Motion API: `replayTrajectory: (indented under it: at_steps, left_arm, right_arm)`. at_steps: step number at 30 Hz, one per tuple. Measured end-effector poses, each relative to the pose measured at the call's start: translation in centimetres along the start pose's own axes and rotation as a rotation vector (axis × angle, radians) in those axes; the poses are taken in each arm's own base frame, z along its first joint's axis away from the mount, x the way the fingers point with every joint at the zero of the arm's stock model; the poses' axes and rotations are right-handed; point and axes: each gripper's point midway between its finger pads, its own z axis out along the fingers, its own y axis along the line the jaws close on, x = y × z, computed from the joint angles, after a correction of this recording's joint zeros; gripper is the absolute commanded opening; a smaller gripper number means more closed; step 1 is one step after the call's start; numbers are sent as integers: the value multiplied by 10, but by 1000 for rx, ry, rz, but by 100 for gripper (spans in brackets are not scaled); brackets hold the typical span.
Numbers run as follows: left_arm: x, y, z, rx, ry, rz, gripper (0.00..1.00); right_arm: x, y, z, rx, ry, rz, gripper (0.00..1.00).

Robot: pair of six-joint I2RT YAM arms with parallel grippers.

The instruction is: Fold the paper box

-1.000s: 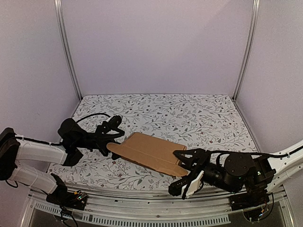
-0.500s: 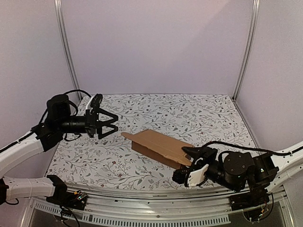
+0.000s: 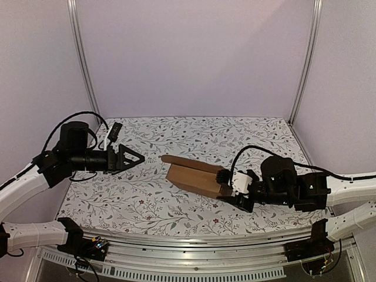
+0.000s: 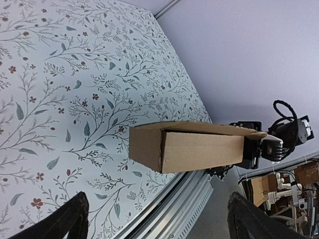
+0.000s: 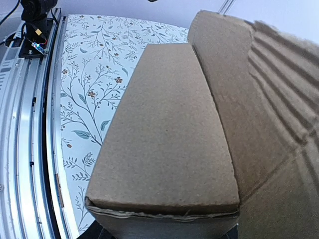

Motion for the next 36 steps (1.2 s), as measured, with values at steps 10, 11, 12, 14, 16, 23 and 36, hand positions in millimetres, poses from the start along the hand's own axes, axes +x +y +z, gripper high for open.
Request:
replayTrajectory:
  at_steps: [10,11,12,14,16,23,36]
  left_arm:
    - [15,22,20,-118,28,70,87]
    - [17,25,23,-133,34,75,87]
    - [20,28,26,-151,42,82,86]
    - [25,36,32,-186,55,95,86]
    - [30,43,36,-220,63,113,85]
    - [43,67,48,-303,74,158,81]
    - [58,83,70,-277,112,194,57]
  right_arm:
    - [24,28,32,-304,-13,275,23]
    - [27,29,35,-324,-13,290,22]
    - [29,30,38,-342,-14,300,22]
    - [34,32,45,-371,-15,316,21]
    - [39,35,51,-391,-15,319,20]
    - [53,47,60,-445,-15,308,20]
    - [52,50,60,-460,-32,301,20]
